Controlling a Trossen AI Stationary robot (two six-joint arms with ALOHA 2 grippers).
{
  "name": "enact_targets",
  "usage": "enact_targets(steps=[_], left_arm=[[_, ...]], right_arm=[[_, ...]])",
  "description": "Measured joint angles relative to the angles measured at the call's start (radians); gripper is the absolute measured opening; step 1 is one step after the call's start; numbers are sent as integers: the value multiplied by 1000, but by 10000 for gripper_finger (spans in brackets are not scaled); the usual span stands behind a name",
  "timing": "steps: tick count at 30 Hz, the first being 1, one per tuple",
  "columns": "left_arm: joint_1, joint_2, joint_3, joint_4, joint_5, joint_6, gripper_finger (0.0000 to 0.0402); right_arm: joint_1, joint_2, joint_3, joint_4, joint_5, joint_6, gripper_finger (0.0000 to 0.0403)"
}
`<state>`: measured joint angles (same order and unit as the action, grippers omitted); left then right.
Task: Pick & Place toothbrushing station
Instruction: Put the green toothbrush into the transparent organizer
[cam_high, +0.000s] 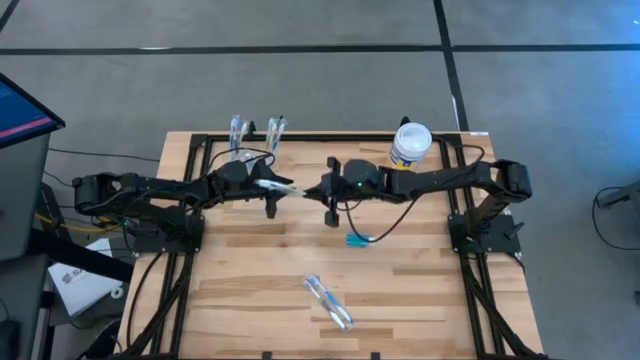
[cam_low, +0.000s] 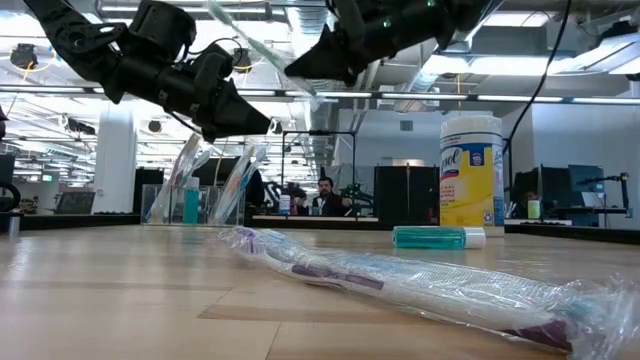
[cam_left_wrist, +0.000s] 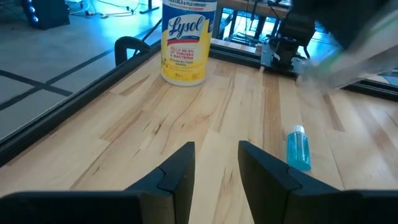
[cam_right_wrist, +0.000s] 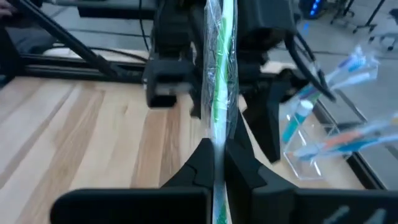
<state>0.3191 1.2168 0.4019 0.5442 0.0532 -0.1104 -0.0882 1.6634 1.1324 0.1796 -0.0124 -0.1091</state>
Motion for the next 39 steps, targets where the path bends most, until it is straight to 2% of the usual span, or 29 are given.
enact_targets(steps=[3,7,15,20,27,35,39], left_arm=[[0,-3,0,9,0,0,117],[0,-3,0,32,0,0,117],[0,-26,0,85,8,5,117],[-5,-49,0,216,30,8,117],[-7,-59,0,386,33,8,117],[-8,-60,0,410,32,8,120],[-7,-59,0,435,48,17,140]], right_arm=[[-20,3,-2,4,-32,9,5],[-42,-1,-36,93,-60,9,5],[-97,-112,-213,236,-92,60,5],[-103,-137,-281,352,-99,84,5],[-116,-126,-286,403,-98,84,7],[-116,-120,-286,431,-97,84,10],[-115,-120,-286,431,-97,84,9]])
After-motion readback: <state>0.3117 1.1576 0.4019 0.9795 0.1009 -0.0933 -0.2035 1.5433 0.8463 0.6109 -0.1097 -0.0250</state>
